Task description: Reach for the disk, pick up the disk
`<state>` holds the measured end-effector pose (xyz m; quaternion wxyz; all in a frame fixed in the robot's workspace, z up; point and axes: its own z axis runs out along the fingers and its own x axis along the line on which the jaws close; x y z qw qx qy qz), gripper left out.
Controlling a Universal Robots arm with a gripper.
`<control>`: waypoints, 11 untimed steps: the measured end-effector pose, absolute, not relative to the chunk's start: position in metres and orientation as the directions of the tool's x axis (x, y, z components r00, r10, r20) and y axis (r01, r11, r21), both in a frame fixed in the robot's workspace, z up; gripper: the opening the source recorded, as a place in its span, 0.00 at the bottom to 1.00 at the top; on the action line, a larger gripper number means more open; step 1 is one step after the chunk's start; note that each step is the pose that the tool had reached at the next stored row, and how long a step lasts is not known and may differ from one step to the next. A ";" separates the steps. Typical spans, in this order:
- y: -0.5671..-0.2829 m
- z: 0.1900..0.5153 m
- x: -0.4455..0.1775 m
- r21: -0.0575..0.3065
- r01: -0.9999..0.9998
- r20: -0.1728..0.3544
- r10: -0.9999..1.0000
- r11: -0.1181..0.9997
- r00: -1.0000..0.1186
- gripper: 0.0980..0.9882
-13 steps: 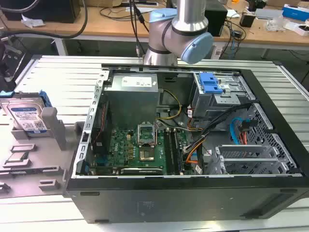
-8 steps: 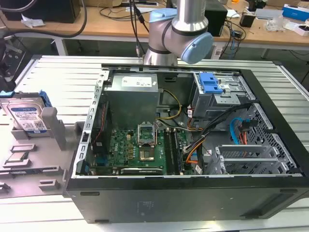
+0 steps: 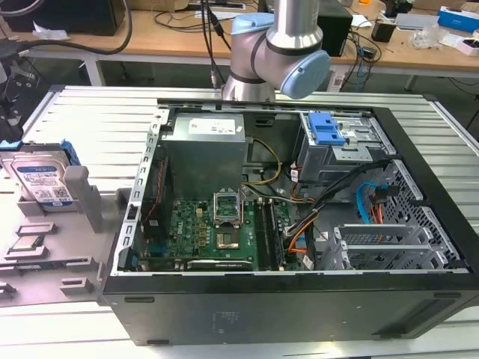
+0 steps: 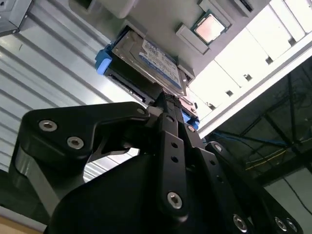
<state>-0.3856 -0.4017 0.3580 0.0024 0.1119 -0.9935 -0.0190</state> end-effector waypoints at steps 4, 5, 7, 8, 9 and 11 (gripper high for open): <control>-0.402 0.358 -0.386 0.038 -0.393 0.000 -0.393 0.919 -0.919 0.01; -0.402 0.358 -0.386 0.038 -0.429 0.000 -0.430 0.902 -0.903 0.01; -0.402 0.358 -0.386 0.038 -0.458 0.000 -0.458 0.888 -0.889 0.01; -0.402 0.358 -0.386 0.038 -0.484 0.001 -0.484 0.874 -0.875 0.01; -0.402 0.358 -0.386 0.038 -0.500 0.000 -0.501 0.865 -0.866 0.01; -0.402 0.358 -0.386 0.038 -0.525 0.000 -0.525 0.850 -0.851 0.01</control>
